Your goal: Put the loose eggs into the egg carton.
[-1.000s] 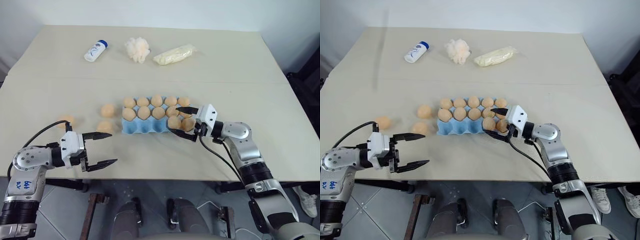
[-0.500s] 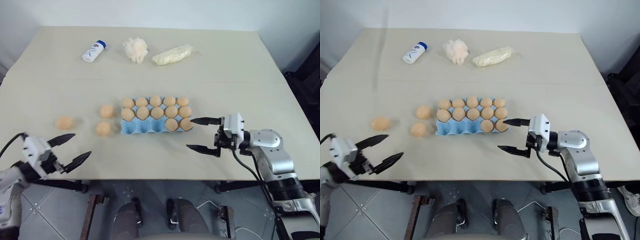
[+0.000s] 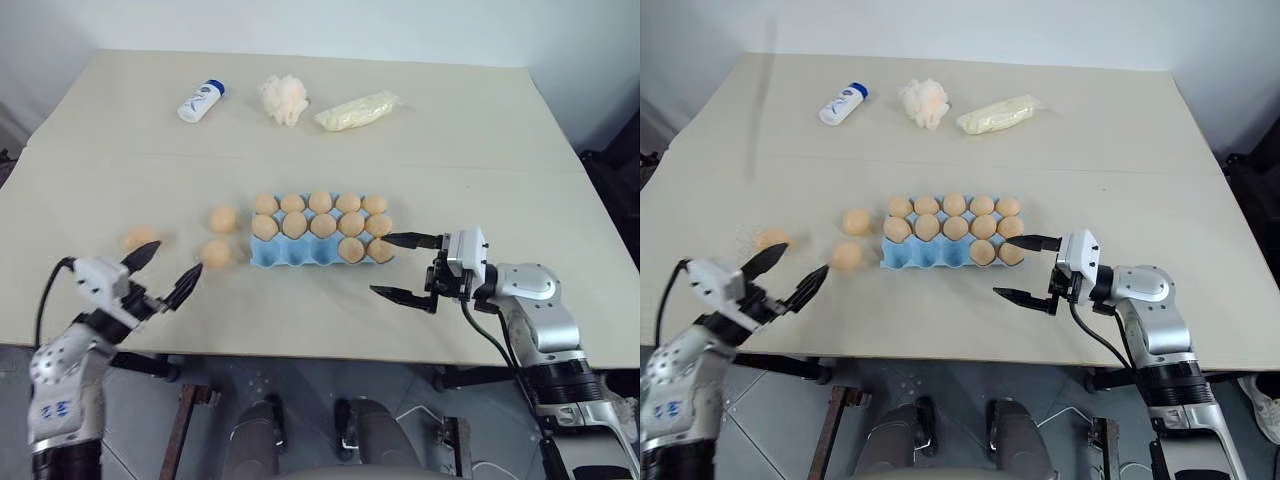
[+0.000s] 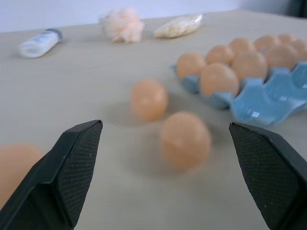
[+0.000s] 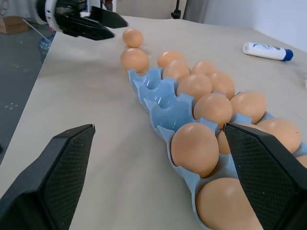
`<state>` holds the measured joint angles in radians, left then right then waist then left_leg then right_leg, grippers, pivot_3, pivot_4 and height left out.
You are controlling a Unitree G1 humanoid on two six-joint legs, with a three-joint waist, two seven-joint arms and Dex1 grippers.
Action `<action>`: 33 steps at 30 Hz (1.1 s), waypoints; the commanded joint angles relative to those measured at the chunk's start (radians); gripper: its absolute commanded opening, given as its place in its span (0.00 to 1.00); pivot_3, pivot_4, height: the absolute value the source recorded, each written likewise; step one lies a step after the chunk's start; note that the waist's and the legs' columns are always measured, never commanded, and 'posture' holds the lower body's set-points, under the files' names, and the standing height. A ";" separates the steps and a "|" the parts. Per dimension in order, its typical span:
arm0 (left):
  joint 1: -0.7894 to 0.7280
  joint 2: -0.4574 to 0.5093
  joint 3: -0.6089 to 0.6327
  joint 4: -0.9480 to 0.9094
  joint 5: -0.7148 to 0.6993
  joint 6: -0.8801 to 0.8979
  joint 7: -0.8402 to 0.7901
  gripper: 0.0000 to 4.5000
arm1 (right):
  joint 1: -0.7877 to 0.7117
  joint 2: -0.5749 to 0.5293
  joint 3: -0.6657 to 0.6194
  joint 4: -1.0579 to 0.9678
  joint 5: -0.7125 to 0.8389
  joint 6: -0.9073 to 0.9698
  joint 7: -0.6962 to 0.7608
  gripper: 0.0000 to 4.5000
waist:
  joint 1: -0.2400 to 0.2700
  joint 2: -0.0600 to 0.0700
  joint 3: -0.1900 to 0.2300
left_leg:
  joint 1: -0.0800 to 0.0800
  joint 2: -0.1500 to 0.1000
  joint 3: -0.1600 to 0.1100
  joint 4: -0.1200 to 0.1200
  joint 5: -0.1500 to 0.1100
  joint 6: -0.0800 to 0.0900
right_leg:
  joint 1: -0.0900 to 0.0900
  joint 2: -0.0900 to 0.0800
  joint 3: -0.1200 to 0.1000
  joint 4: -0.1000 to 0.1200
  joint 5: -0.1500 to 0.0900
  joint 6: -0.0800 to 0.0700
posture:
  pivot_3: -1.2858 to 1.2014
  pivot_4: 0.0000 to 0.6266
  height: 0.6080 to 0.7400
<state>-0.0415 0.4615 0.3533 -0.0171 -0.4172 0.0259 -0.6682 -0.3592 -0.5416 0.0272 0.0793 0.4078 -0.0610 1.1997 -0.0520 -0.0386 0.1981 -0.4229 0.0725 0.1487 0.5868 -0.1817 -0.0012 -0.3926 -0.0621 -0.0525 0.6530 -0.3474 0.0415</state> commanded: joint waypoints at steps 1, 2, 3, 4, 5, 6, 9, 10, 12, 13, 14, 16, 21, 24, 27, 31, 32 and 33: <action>-0.035 -0.011 -0.034 0.062 0.034 -0.048 -0.003 1.00 | 0.009 -0.004 -0.012 -0.052 0.008 0.003 -0.012 0.99 | -0.004 0.000 0.000 | 0.000 0.000 0.000 0.000 0.000 0.000 | 0.000 0.001 0.000 0.000 0.000 0.000 | 0.52 0.24 1.00; -0.060 -0.019 -0.046 0.098 0.048 -0.061 0.004 1.00 | 0.012 -0.003 -0.010 -0.059 0.008 0.006 -0.016 0.99 | -0.004 0.000 0.000 | 0.000 0.000 0.000 0.000 0.000 0.000 | 0.000 0.001 0.000 0.000 0.000 0.000 | 0.52 0.24 1.00; -0.083 -0.025 -0.057 0.133 0.061 -0.079 0.008 1.00 | 0.015 -0.003 -0.009 -0.066 0.009 0.009 -0.020 0.99 | -0.004 0.000 0.000 | 0.000 0.000 0.000 0.001 0.000 0.001 | 0.000 0.001 0.000 0.000 0.000 0.000 | 0.52 0.24 1.00; -0.100 -0.029 -0.064 0.160 0.069 -0.092 0.011 1.00 | 0.017 -0.003 -0.008 -0.071 0.009 0.012 -0.023 0.99 | -0.003 0.000 0.000 | 0.000 0.001 0.000 0.002 0.001 0.001 | 0.000 0.002 0.000 0.001 0.000 0.000 | 0.52 0.24 1.00; -0.124 -0.037 -0.072 0.194 0.077 -0.105 0.014 1.00 | 0.020 -0.002 -0.007 -0.078 0.010 0.016 -0.029 0.99 | -0.002 0.000 0.000 | 0.000 0.001 0.000 0.003 0.001 0.001 | 0.000 0.002 0.000 0.002 0.000 0.000 | 0.52 0.24 1.00; -0.138 -0.041 -0.077 0.218 0.082 -0.116 0.015 1.00 | 0.022 -0.001 -0.008 -0.083 0.011 0.020 -0.032 0.99 | -0.001 0.000 0.000 | 0.000 0.001 0.000 0.004 0.000 0.000 | 0.000 0.001 0.000 0.002 0.000 0.000 | 0.52 0.24 1.00; -0.175 -0.054 -0.098 0.286 0.106 -0.163 0.013 0.96 | 0.029 0.001 -0.007 -0.093 0.011 0.026 -0.043 1.00 | 0.000 0.000 0.000 | 0.000 0.000 0.000 0.005 0.000 0.001 | 0.001 0.001 0.000 0.002 0.001 0.002 | 0.52 0.24 1.00; -0.185 -0.058 -0.102 0.297 0.107 -0.171 0.015 0.91 | 0.031 0.002 -0.006 -0.095 0.011 0.027 -0.046 1.00 | 0.000 0.000 0.000 | 0.000 0.000 0.000 0.005 0.000 0.001 | 0.001 0.000 0.000 0.002 0.001 0.002 | 0.52 0.24 1.00; -0.195 -0.066 -0.105 0.300 0.100 -0.173 0.012 0.80 | 0.034 0.005 -0.008 -0.099 0.013 0.030 -0.054 1.00 | 0.000 0.000 0.000 | 0.000 0.000 0.000 0.006 0.000 0.002 | 0.001 0.000 0.000 0.002 0.002 0.003 | 0.52 0.24 1.00; -0.198 -0.066 -0.107 0.302 0.101 -0.175 0.010 0.72 | 0.034 0.007 -0.007 -0.098 0.012 0.029 -0.057 1.00 | 0.000 0.000 0.000 | 0.000 0.000 0.000 0.006 0.000 0.002 | 0.001 0.000 0.000 0.002 0.002 0.003 | 0.52 0.24 1.00; -0.195 -0.062 -0.112 0.299 0.105 -0.170 0.008 0.65 | 0.037 0.009 -0.005 -0.099 0.010 0.027 -0.060 1.00 | 0.000 0.000 0.000 | 0.000 0.000 0.000 0.005 0.000 0.002 | 0.001 0.000 0.000 0.002 0.002 0.003 | 0.52 0.24 1.00; -0.188 -0.054 -0.116 0.288 0.110 -0.164 0.004 0.51 | 0.042 0.012 -0.003 -0.102 0.010 0.025 -0.066 1.00 | 0.000 0.000 0.000 | 0.000 0.001 0.000 0.005 0.000 0.002 | 0.001 0.001 0.000 0.002 0.001 0.002 | 0.52 0.24 1.00; -0.127 0.002 -0.100 0.157 0.041 -0.150 -0.092 0.39 | 0.054 0.014 -0.008 -0.108 0.006 0.022 -0.083 1.00 | -0.003 0.000 0.000 | 0.000 0.000 0.000 0.005 0.000 0.002 | 0.001 0.001 0.000 0.002 0.001 0.002 | 0.52 0.24 1.00; -0.114 0.024 -0.116 0.051 -0.007 -0.107 -0.134 0.39 | 0.066 0.010 -0.012 -0.114 0.004 0.018 -0.091 1.00 | -0.002 0.000 0.000 | 0.000 0.001 0.000 0.005 0.000 0.001 | 0.001 0.001 0.000 0.002 0.001 0.002 | 0.52 0.24 1.00; -0.159 0.007 -0.186 -0.019 -0.016 -0.054 -0.148 0.39 | 0.079 0.001 -0.026 -0.119 0.001 0.019 -0.106 1.00 | 0.006 0.000 0.000 | 0.000 0.000 0.000 0.005 -0.001 0.001 | 0.001 0.000 0.000 0.002 0.001 0.002 | 0.52 0.24 1.00; -0.280 -0.076 -0.325 0.018 0.026 -0.023 -0.167 0.39 | 0.118 -0.030 -0.064 -0.135 0.001 0.023 -0.130 1.00 | 0.028 0.000 0.000 | 0.000 -0.001 0.000 0.006 -0.001 0.002 | 0.002 -0.001 0.000 0.001 0.002 0.003 | 0.52 0.24 1.00; -0.310 -0.101 -0.350 0.047 0.036 -0.021 -0.168 0.39 | 0.128 -0.037 -0.072 -0.142 0.000 0.026 -0.138 1.00 | 0.032 0.000 0.000 | -0.001 -0.001 0.000 0.006 -0.001 0.002 | 0.002 -0.001 0.000 0.001 0.002 0.003 | 0.52 0.24 1.00; -0.339 -0.125 -0.373 0.078 0.051 -0.028 -0.168 0.39 | 0.140 -0.043 -0.083 -0.150 0.000 0.030 -0.147 1.00 | 0.034 0.000 0.000 | -0.001 -0.001 0.000 0.006 -0.001 0.002 | 0.002 -0.001 0.000 0.000 0.002 0.003 | 0.52 0.24 1.00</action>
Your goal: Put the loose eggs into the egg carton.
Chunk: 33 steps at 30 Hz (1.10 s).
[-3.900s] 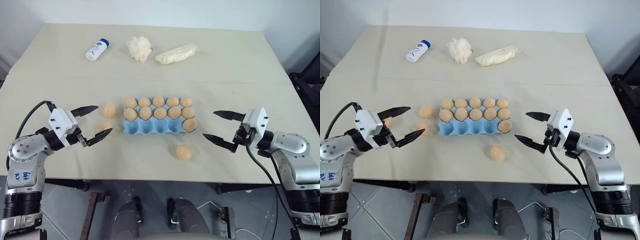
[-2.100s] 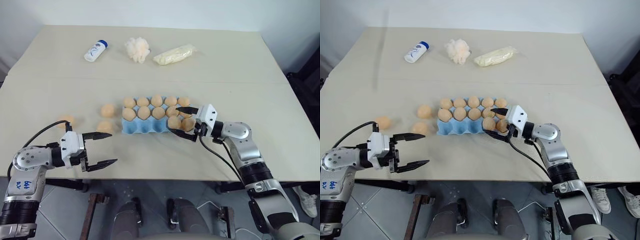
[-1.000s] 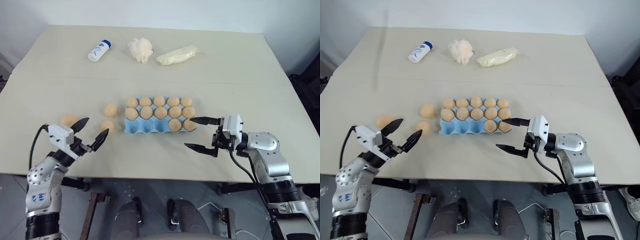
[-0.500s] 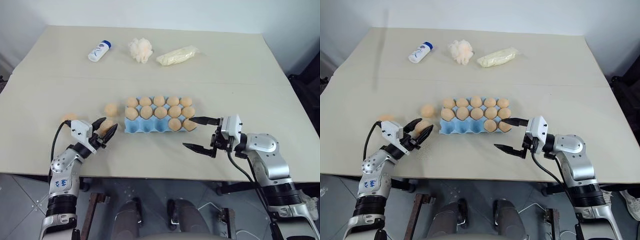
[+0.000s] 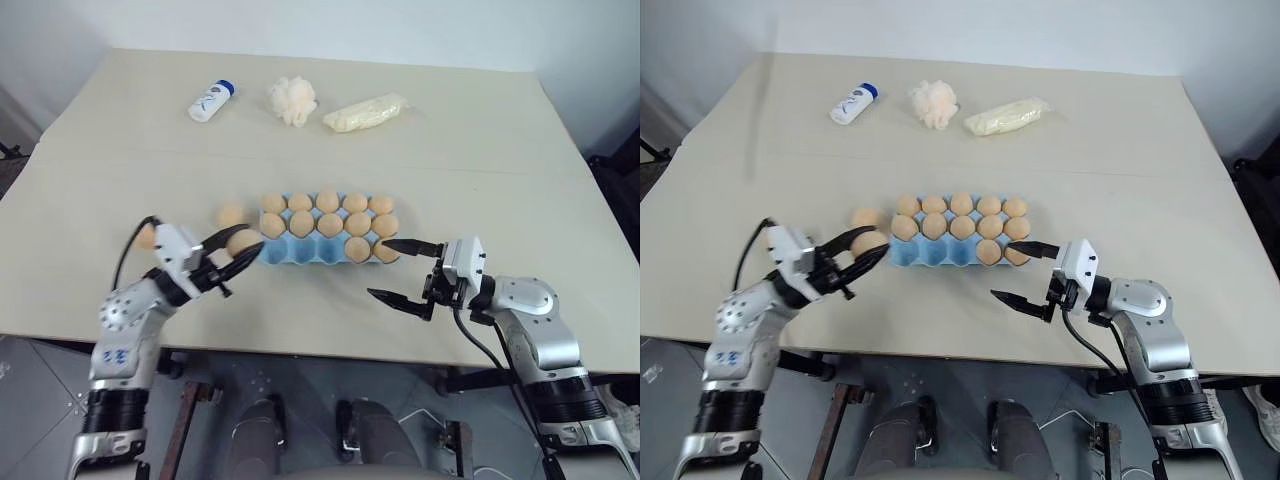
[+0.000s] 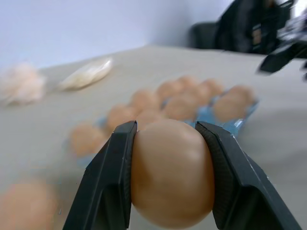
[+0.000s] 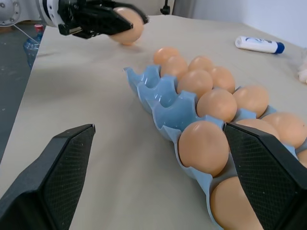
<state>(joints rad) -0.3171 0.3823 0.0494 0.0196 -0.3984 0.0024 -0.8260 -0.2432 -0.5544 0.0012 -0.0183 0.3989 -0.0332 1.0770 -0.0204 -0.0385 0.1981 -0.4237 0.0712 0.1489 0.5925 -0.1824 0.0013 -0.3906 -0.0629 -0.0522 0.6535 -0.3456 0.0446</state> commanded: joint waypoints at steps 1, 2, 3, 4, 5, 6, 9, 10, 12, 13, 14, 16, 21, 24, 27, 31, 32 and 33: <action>-0.094 -0.070 -0.094 0.073 0.042 -0.003 -0.019 0.39 | 0.041 -0.039 -0.070 -0.064 0.009 0.003 -0.031 1.00 | 0.002 0.000 0.000 | 0.000 0.000 0.000 0.000 0.000 0.001 | 0.000 0.000 0.000 0.000 0.000 0.001 | 0.52 0.24 1.00; -0.122 -0.091 -0.118 0.107 0.060 -0.014 -0.023 0.39 | 0.059 -0.048 -0.084 -0.075 0.012 0.005 -0.040 1.00 | 0.002 0.000 0.000 | -0.001 0.000 0.000 0.001 0.000 0.001 | 0.000 0.001 0.000 -0.001 0.000 0.001 | 0.52 0.24 1.00; -0.152 -0.113 -0.138 0.147 0.080 -0.033 -0.026 0.39 | 0.081 -0.055 -0.102 -0.088 0.015 0.007 -0.050 1.00 | 0.001 0.000 0.000 | -0.001 0.000 0.000 0.001 0.000 0.002 | 0.000 0.001 0.000 0.000 0.000 0.001 | 0.52 0.24 1.00; -0.178 -0.134 -0.152 0.173 0.087 -0.037 -0.031 0.39 | 0.101 -0.061 -0.117 -0.101 0.015 0.009 -0.059 1.00 | -0.002 0.000 0.000 | -0.001 0.000 0.000 0.001 0.002 0.005 | 0.000 0.001 0.000 -0.001 0.000 0.001 | 0.52 0.24 1.00; -0.203 -0.152 -0.162 0.204 0.098 -0.044 -0.029 0.39 | 0.121 -0.064 -0.132 -0.114 0.016 0.011 -0.070 1.00 | -0.004 0.000 0.000 | -0.001 0.000 0.000 0.001 0.002 0.005 | 0.000 0.002 0.000 0.000 0.000 0.001 | 0.52 0.24 1.00; -0.222 -0.164 -0.169 0.225 0.102 -0.050 -0.036 0.39 | 0.139 -0.066 -0.144 -0.128 0.017 0.012 -0.079 1.00 | -0.007 0.000 0.000 | -0.001 0.000 0.000 0.002 0.002 0.005 | 0.000 0.002 0.000 0.000 0.000 0.001 | 0.52 0.24 1.00; -0.253 -0.170 -0.175 0.276 0.121 -0.072 -0.049 0.39 | 0.180 -0.062 -0.164 -0.164 0.017 0.013 -0.107 1.00 | -0.012 0.000 0.000 | -0.001 0.001 0.000 0.002 0.002 0.005 | 0.000 0.004 0.000 0.000 0.000 0.001 | 0.52 0.24 1.00; -0.257 -0.168 -0.172 0.284 0.121 -0.072 -0.053 0.39 | 0.192 -0.059 -0.168 -0.172 0.017 0.011 -0.116 1.00 | -0.013 0.000 0.000 | 0.000 0.001 0.000 0.002 0.002 0.005 | 0.000 0.004 0.001 0.001 0.000 0.001 | 0.52 0.24 1.00; -0.259 -0.164 -0.165 0.289 0.113 -0.070 -0.065 0.39 | 0.208 -0.054 -0.170 -0.181 0.015 0.006 -0.128 1.00 | -0.011 0.000 0.000 | 0.000 0.001 0.000 0.003 0.003 0.005 | 0.000 0.004 0.001 0.001 0.000 0.001 | 0.52 0.24 1.00; -0.258 -0.161 -0.160 0.289 0.110 -0.075 -0.072 0.45 | 0.214 -0.050 -0.168 -0.184 0.013 0.003 -0.134 1.00 | -0.009 0.000 0.000 | 0.000 0.001 0.000 0.003 0.002 0.004 | 0.000 0.004 0.001 0.001 0.000 0.001 | 0.52 0.24 1.00; -0.254 -0.160 -0.153 0.283 0.095 -0.084 -0.090 0.52 | 0.219 -0.047 -0.166 -0.185 0.012 0.000 -0.140 1.00 | -0.007 0.000 0.000 | 0.000 0.001 -0.001 0.003 0.002 0.004 | 0.000 0.004 0.000 0.001 0.000 0.002 | 0.52 0.24 1.00; -0.250 -0.154 -0.141 0.276 0.095 -0.081 -0.084 0.64 | 0.224 -0.042 -0.162 -0.186 0.010 -0.006 -0.149 1.00 | -0.006 0.000 0.000 | 0.000 0.000 -0.001 0.004 0.002 0.003 | 0.000 0.003 0.000 0.001 0.000 0.002 | 0.52 0.24 1.00; -0.245 -0.143 -0.130 0.295 0.111 -0.086 -0.084 0.98 | 0.222 -0.034 -0.155 -0.172 0.006 -0.016 -0.154 1.00 | -0.006 0.000 0.000 | 0.000 0.000 -0.001 0.004 0.001 0.004 | 0.001 0.002 0.000 0.001 0.001 0.002 | 0.52 0.24 1.00; -0.240 -0.140 -0.114 0.289 0.117 -0.105 -0.063 0.99 | 0.218 -0.033 -0.153 -0.161 0.006 -0.021 -0.150 1.00 | -0.006 0.000 0.000 | 0.000 0.000 -0.001 0.003 0.001 0.004 | 0.001 0.002 0.000 0.001 0.001 0.002 | 0.52 0.24 1.00; -0.198 -0.086 -0.064 0.219 0.083 -0.111 -0.081 0.99 | 0.207 -0.033 -0.148 -0.148 0.010 -0.024 -0.139 1.00 | -0.013 0.000 0.000 | 0.000 0.000 -0.001 0.003 0.001 0.004 | 0.000 0.003 0.001 0.001 0.001 0.002 | 0.52 0.24 1.00; -0.090 0.037 0.029 0.126 0.008 -0.040 -0.133 0.99 | 0.178 -0.032 -0.128 -0.132 0.019 -0.022 -0.113 1.00 | -0.014 0.000 0.000 | 0.000 0.002 -0.001 0.002 0.002 0.004 | 0.000 0.004 0.001 0.002 0.000 0.001 | 0.52 0.24 1.00; -0.067 0.064 0.046 0.111 -0.003 -0.021 -0.139 0.99 | 0.171 -0.031 -0.124 -0.128 0.019 -0.022 -0.107 1.00 | -0.017 0.000 0.000 | 0.000 0.002 -0.001 0.002 0.002 0.004 | 0.000 0.004 0.001 0.002 0.000 0.001 | 0.52 0.24 1.00; -0.030 0.096 0.084 0.097 -0.014 -0.012 -0.130 0.99 | 0.158 -0.028 -0.114 -0.121 0.020 -0.021 -0.099 1.00 | -0.018 0.000 0.000 | 0.000 0.002 0.000 0.002 0.002 0.003 | 0.000 0.004 0.001 0.002 0.000 0.001 | 0.52 0.24 1.00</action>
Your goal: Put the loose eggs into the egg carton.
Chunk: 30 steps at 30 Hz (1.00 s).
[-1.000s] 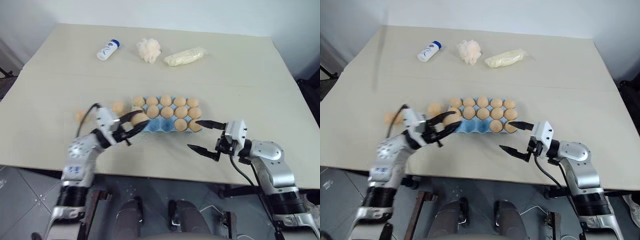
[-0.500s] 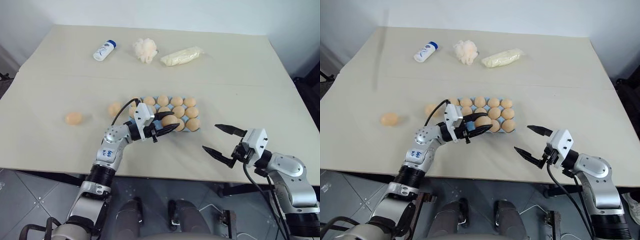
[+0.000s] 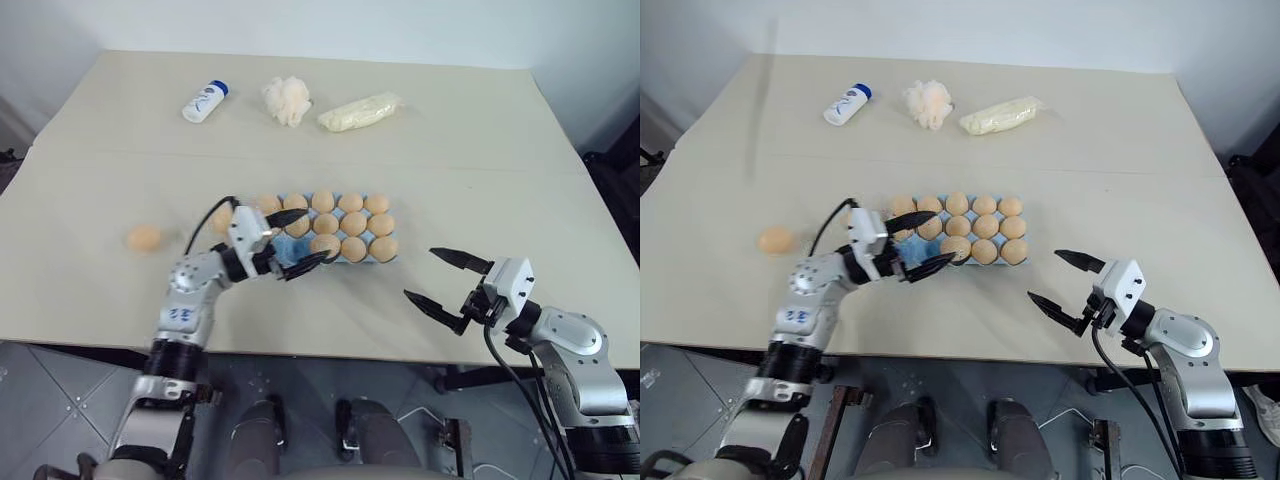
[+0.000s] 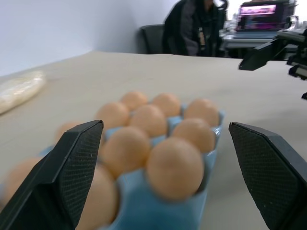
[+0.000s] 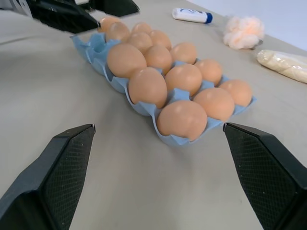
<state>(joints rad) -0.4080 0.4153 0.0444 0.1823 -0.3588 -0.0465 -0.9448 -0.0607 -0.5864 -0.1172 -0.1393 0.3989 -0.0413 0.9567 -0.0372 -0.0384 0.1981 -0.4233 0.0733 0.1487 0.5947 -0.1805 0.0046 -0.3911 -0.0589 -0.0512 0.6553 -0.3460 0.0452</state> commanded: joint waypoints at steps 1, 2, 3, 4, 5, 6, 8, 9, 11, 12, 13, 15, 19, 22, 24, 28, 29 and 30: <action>0.085 0.082 0.112 -0.077 -0.059 0.040 0.000 0.99 | -0.032 0.006 0.010 0.004 0.021 -0.013 0.027 1.00 | -0.001 0.000 0.000 | 0.000 0.000 0.000 0.000 -0.001 -0.001 | 0.000 0.000 0.000 0.000 0.000 0.000 | 0.52 0.24 1.00; 0.119 0.099 0.156 -0.078 -0.059 0.022 0.025 0.99 | -0.046 0.012 0.020 0.011 0.020 -0.012 0.033 1.00 | 0.001 0.000 0.000 | 0.000 0.000 0.000 -0.001 -0.001 -0.002 | 0.000 -0.001 0.000 0.000 0.000 0.000 | 0.52 0.24 1.00; 0.157 0.112 0.203 -0.077 -0.058 0.005 0.054 0.99 | -0.061 0.019 0.031 0.018 0.020 -0.011 0.039 1.00 | 0.002 0.000 0.000 | 0.000 0.000 0.000 0.000 -0.001 -0.002 | 0.000 -0.001 0.000 0.000 0.000 -0.001 | 0.52 0.24 1.00; 0.180 0.117 0.231 -0.078 -0.057 -0.005 0.074 0.99 | -0.070 0.022 0.036 0.023 0.019 -0.011 0.044 1.00 | 0.002 0.000 0.000 | 0.000 0.000 0.000 0.000 -0.002 -0.002 | 0.000 -0.001 0.000 0.000 0.000 -0.001 | 0.52 0.24 1.00; 0.210 0.119 0.261 -0.079 -0.052 -0.015 0.100 0.99 | -0.079 0.027 0.042 0.028 0.019 -0.012 0.048 1.00 | 0.003 0.000 0.000 | 0.000 0.000 0.000 0.000 -0.002 -0.002 | 0.000 -0.002 0.000 0.000 0.000 -0.001 | 0.52 0.24 1.00; 0.243 0.116 0.291 -0.080 -0.050 -0.024 0.127 0.99 | -0.090 0.032 0.048 0.035 0.018 -0.012 0.051 1.00 | 0.005 0.000 0.000 | 0.000 0.000 -0.001 0.000 -0.002 -0.002 | 0.000 -0.002 0.000 0.000 0.000 -0.001 | 0.52 0.24 1.00; 0.294 0.103 0.331 -0.095 -0.046 -0.026 0.178 0.99 | -0.107 0.041 0.058 0.048 0.016 -0.014 0.055 1.00 | 0.006 0.000 0.000 | 0.000 0.000 -0.001 -0.001 -0.003 -0.002 | 0.000 -0.003 0.000 -0.001 0.000 -0.001 | 0.52 0.24 1.00; 0.324 0.093 0.343 -0.113 -0.053 -0.014 0.200 0.99 | -0.116 0.046 0.063 0.054 0.015 -0.015 0.059 1.00 | 0.008 0.000 0.000 | 0.000 -0.001 -0.001 -0.001 -0.003 -0.002 | 0.000 -0.003 0.000 -0.002 0.000 -0.001 | 0.52 0.24 1.00; 0.363 0.078 0.351 -0.144 -0.058 -0.002 0.227 0.99 | -0.126 0.051 0.071 0.063 0.016 -0.016 0.067 1.00 | 0.011 0.000 0.000 | -0.001 -0.001 -0.001 -0.002 -0.003 -0.002 | 0.000 -0.004 0.000 -0.002 0.000 -0.001 | 0.52 0.24 1.00; 0.382 0.069 0.348 -0.165 -0.058 0.007 0.241 0.99 | -0.130 0.053 0.075 0.068 0.015 -0.017 0.072 1.00 | 0.012 0.000 0.000 | -0.001 -0.001 -0.001 -0.002 -0.004 -0.002 | 0.000 -0.004 -0.001 -0.003 -0.001 -0.001 | 0.52 0.24 1.00; 0.391 0.062 0.346 -0.177 -0.053 0.007 0.254 0.99 | -0.134 0.055 0.078 0.074 0.013 -0.019 0.077 1.00 | 0.011 0.000 0.000 | -0.001 -0.001 -0.001 -0.002 -0.004 -0.002 | 0.000 -0.005 -0.001 -0.004 -0.001 -0.001 | 0.52 0.24 1.00; 0.393 0.048 0.343 -0.190 -0.056 0.021 0.277 0.99 | -0.140 0.056 0.082 0.082 0.009 -0.022 0.086 1.00 | 0.009 0.000 0.000 | -0.001 -0.001 -0.001 -0.003 -0.004 -0.002 | 0.000 -0.005 -0.001 -0.004 -0.001 -0.002 | 0.52 0.24 1.00; 0.315 0.031 0.303 -0.162 0.011 0.015 0.359 0.99 | -0.144 0.062 0.080 0.086 0.010 -0.021 0.077 1.00 | 0.009 0.000 0.000 | -0.001 -0.001 -0.001 -0.004 -0.004 -0.002 | -0.001 -0.004 -0.001 -0.004 -0.001 -0.002 | 0.52 0.24 1.00; 0.221 0.005 0.285 -0.103 0.019 0.012 0.402 0.99 | -0.139 0.067 0.078 0.082 0.007 -0.019 0.066 1.00 | 0.009 0.000 0.000 | -0.001 -0.001 -0.001 -0.003 -0.004 -0.003 | -0.001 -0.004 -0.001 -0.004 -0.001 -0.002 | 0.52 0.24 1.00; 0.135 -0.023 0.270 -0.047 0.010 0.021 0.422 0.99 | -0.133 0.070 0.080 0.073 0.002 -0.017 0.057 1.00 | 0.012 0.000 0.000 | -0.001 -0.001 -0.001 -0.003 -0.004 -0.002 | 0.000 -0.004 -0.001 -0.004 0.000 -0.001 | 0.52 0.24 1.00; 0.031 -0.063 0.239 0.039 0.027 0.008 0.440 0.99 | -0.127 0.073 0.077 0.063 -0.002 -0.017 0.039 1.00 | 0.009 0.000 0.000 | -0.001 -0.002 0.000 -0.002 -0.003 -0.001 | 0.000 -0.003 -0.001 -0.003 0.001 0.001 | 0.52 0.24 1.00; -0.005 -0.076 0.228 0.085 0.033 0.007 0.446 0.99 | -0.122 0.073 0.075 0.054 -0.001 -0.014 0.034 1.00 | 0.007 0.000 0.000 | -0.001 -0.002 0.001 -0.002 -0.003 -0.001 | 0.000 -0.003 0.000 -0.003 0.001 0.002 | 0.52 0.24 1.00; -0.045 -0.091 0.214 0.141 0.041 0.018 0.455 0.99 | -0.114 0.071 0.075 0.040 -0.001 -0.012 0.029 1.00 | 0.010 0.000 0.000 | -0.001 -0.002 0.001 -0.002 -0.002 0.000 | 0.000 -0.003 0.000 -0.003 0.001 0.002 | 0.52 0.24 1.00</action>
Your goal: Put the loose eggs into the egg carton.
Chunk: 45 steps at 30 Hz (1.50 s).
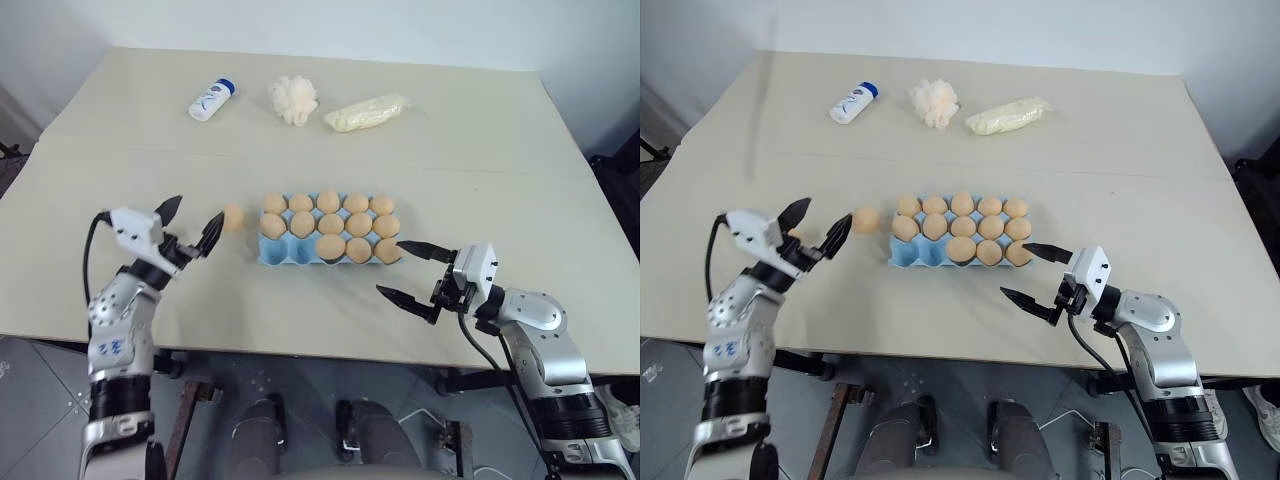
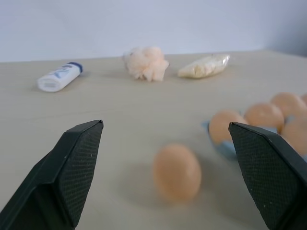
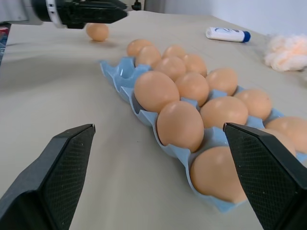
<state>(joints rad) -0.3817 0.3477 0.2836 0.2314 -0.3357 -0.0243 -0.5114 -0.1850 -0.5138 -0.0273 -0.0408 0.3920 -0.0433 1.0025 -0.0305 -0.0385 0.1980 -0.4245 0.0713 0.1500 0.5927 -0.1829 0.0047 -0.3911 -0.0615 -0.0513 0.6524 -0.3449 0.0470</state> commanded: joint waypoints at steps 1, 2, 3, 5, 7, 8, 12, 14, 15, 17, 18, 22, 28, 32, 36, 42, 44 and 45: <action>-0.107 -0.034 -0.038 0.148 0.029 -0.005 0.024 0.99 | 0.017 -0.002 -0.016 -0.070 0.006 -0.007 -0.022 1.00 | 0.004 0.000 0.000 | 0.000 0.000 0.000 0.001 0.001 0.002 | 0.000 0.001 0.000 0.001 0.000 0.000 | 0.52 0.24 1.00; -0.134 -0.034 -0.053 0.198 0.055 -0.006 0.039 0.99 | 0.025 -0.003 -0.016 -0.083 0.007 -0.003 -0.028 1.00 | 0.004 0.000 0.000 | 0.000 0.000 -0.001 0.002 0.001 0.001 | 0.000 0.001 -0.001 0.001 0.000 0.000 | 0.52 0.24 1.00; -0.151 -0.033 -0.061 0.235 0.071 -0.009 0.049 0.99 | 0.029 -0.003 -0.015 -0.094 0.007 0.002 -0.033 1.00 | 0.003 0.000 0.000 | 0.000 0.000 -0.001 0.002 0.001 0.001 | 0.000 0.001 -0.001 0.001 0.000 0.000 | 0.52 0.24 1.00; -0.179 -0.029 -0.068 0.292 0.095 -0.044 0.065 0.99 | 0.036 -0.004 -0.014 -0.119 0.008 0.016 -0.045 1.00 | 0.000 0.000 0.000 | 0.000 0.000 -0.001 0.003 0.001 0.001 | 0.000 0.001 0.000 0.002 0.000 0.000 | 0.52 0.24 1.00; -0.200 -0.030 -0.064 0.333 0.097 -0.059 0.073 0.99 | 0.046 -0.006 -0.017 -0.141 0.010 0.028 -0.057 1.00 | -0.002 0.000 0.000 | 0.000 0.000 0.000 0.002 0.000 -0.001 | 0.000 0.001 0.000 0.001 0.000 0.001 | 0.52 0.24 1.00; -0.207 -0.028 -0.064 0.347 0.099 -0.064 0.073 0.99 | 0.048 -0.007 -0.018 -0.148 0.011 0.033 -0.062 1.00 | 0.000 0.000 0.000 | 0.000 0.000 0.000 0.002 0.000 -0.001 | 0.000 0.001 0.000 0.001 0.000 0.001 | 0.52 0.24 1.00; -0.215 -0.021 -0.062 0.374 0.096 -0.073 0.062 0.99 | 0.060 -0.009 -0.025 -0.169 0.011 0.048 -0.080 1.00 | 0.003 0.000 0.000 | 0.000 0.000 0.000 0.002 0.000 -0.001 | 0.000 0.001 0.000 0.002 0.000 0.001 | 0.52 0.24 1.00; -0.211 -0.018 -0.063 0.380 0.100 -0.069 0.070 0.90 | 0.063 -0.009 -0.027 -0.174 0.011 0.052 -0.086 1.00 | 0.004 0.000 0.000 | 0.000 0.000 0.000 0.002 0.000 -0.001 | 0.000 0.001 0.000 0.001 0.000 0.001 | 0.52 0.24 1.00; -0.209 -0.017 -0.064 0.381 0.103 -0.063 0.074 0.87 | 0.063 -0.009 -0.027 -0.175 0.012 0.053 -0.088 1.00 | 0.003 0.000 0.000 | 0.000 0.000 0.000 0.002 0.000 -0.001 | 0.000 0.000 0.000 0.001 0.000 0.001 | 0.52 0.24 1.00; -0.202 -0.014 -0.070 0.380 0.110 -0.048 0.079 0.72 | 0.061 -0.010 -0.026 -0.176 0.012 0.055 -0.092 1.00 | 0.003 0.000 0.000 | 0.000 0.000 0.000 0.002 0.000 -0.001 | 0.000 0.001 0.000 0.002 0.000 0.001 | 0.52 0.24 1.00; -0.199 -0.012 -0.074 0.380 0.114 -0.040 0.076 0.65 | 0.059 -0.009 -0.026 -0.175 0.013 0.057 -0.093 1.00 | 0.003 0.000 0.000 | 0.000 0.000 0.000 0.002 0.000 -0.001 | 0.000 0.001 0.000 0.002 0.000 0.001 | 0.52 0.24 1.00; -0.181 0.001 -0.075 0.360 0.122 -0.028 0.074 0.40 | 0.045 -0.008 -0.022 -0.172 0.012 0.063 -0.095 1.00 | 0.002 0.000 0.000 | 0.000 0.000 0.000 0.002 0.000 -0.001 | 0.000 0.001 0.000 0.002 0.000 0.001 | 0.52 0.24 1.00; -0.114 0.008 -0.023 0.167 -0.031 -0.122 -0.116 0.38 | 0.038 -0.009 -0.025 -0.164 0.014 0.064 -0.095 1.00 | 0.002 0.000 0.000 | 0.000 0.001 0.000 0.002 0.000 -0.001 | 0.000 0.001 0.000 0.002 0.000 0.001 | 0.52 0.24 1.00; -0.075 0.024 -0.116 0.007 -0.075 -0.061 -0.288 0.38 | 0.031 -0.007 -0.022 -0.153 0.012 0.063 -0.092 1.00 | 0.004 0.000 0.000 | 0.000 0.000 0.000 0.002 0.000 -0.002 | 0.000 0.001 -0.001 0.002 0.000 0.000 | 0.52 0.24 1.00; -0.072 0.025 -0.204 -0.050 -0.053 -0.045 -0.367 0.38 | 0.022 -0.003 -0.016 -0.144 0.008 0.061 -0.090 1.00 | 0.004 0.000 0.000 | 0.000 -0.001 0.000 0.002 0.000 -0.001 | 0.001 -0.001 0.000 0.001 0.001 0.002 | 0.52 0.24 1.00; -0.098 -0.001 -0.321 -0.001 0.020 -0.068 -0.422 0.38 | 0.026 0.002 -0.020 -0.152 0.006 0.059 -0.103 1.00 | 0.001 0.000 0.000 | 0.000 -0.001 0.000 0.002 0.000 -0.001 | 0.000 0.000 0.001 0.001 0.001 0.001 | 0.52 0.24 1.00; -0.103 0.006 -0.327 0.031 0.036 -0.090 -0.439 0.38 | 0.037 0.003 -0.023 -0.162 0.005 0.059 -0.113 1.00 | 0.000 0.000 0.000 | 0.000 0.000 0.000 0.002 0.000 0.000 | 0.000 0.001 0.001 0.001 0.001 0.001 | 0.52 0.24 1.00; -0.105 0.006 -0.325 0.037 0.034 -0.090 -0.444 0.38 | 0.041 0.004 -0.023 -0.165 0.005 0.060 -0.117 1.00 | 0.001 0.000 0.000 | 0.000 0.000 0.000 0.002 0.000 0.000 | 0.000 0.001 0.001 0.001 0.000 0.000 | 0.52 0.24 1.00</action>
<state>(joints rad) -0.4679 0.3417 -0.0477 0.2659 -0.3063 -0.0883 -0.9410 -0.1483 -0.5137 -0.0322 -0.1671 0.3867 0.0253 0.8966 -0.0299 -0.0384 0.1980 -0.4243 0.0715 0.1496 0.5947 -0.1824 0.0045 -0.3914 -0.0606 -0.0507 0.6537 -0.3446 0.0473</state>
